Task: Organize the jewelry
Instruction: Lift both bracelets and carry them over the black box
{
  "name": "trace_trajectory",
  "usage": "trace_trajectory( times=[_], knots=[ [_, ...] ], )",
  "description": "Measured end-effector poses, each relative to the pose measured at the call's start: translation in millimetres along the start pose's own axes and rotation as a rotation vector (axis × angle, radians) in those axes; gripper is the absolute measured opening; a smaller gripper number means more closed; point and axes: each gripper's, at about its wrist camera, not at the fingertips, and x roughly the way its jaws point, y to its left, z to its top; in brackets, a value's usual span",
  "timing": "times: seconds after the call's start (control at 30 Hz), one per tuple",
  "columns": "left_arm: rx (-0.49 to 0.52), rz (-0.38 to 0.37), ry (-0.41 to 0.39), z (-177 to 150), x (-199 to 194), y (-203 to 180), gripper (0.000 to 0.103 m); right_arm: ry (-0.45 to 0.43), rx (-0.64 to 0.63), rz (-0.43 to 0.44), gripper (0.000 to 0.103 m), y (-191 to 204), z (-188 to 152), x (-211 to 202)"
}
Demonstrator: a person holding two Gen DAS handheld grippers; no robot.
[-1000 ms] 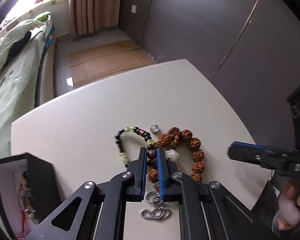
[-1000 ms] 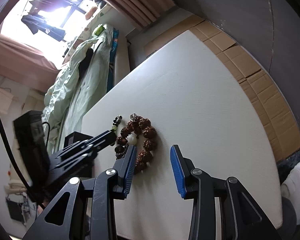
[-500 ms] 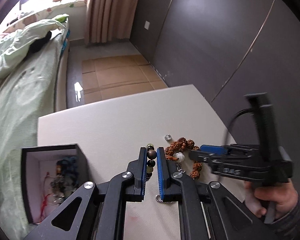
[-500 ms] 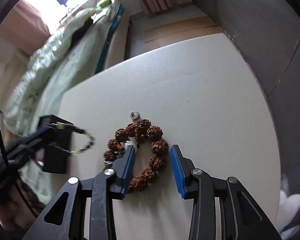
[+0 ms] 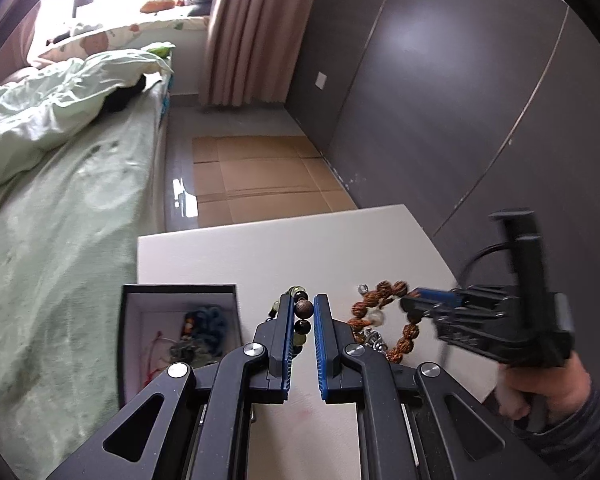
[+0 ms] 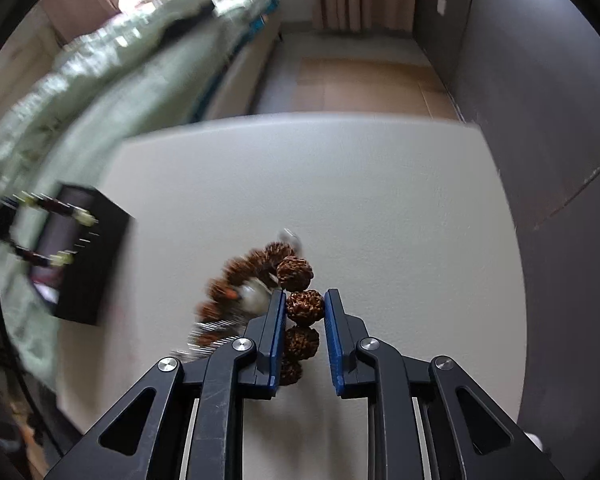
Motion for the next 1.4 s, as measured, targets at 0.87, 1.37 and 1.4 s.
trace_trajectory(
  times=[0.87, 1.37, 1.4],
  knots=[
    [-0.016, 0.04, -0.14, -6, -90, 8, 0.01, -0.344, -0.12, 0.064, 0.02, 73, 22, -180],
    [-0.074, 0.055, -0.131, -16, -83, 32, 0.01, -0.433, -0.198, 0.069, 0.02, 121, 33, -232],
    [-0.075, 0.053, -0.127, -16, -80, 34, 0.01, -0.437, -0.2, 0.07, 0.02, 124, 34, -234]
  ],
)
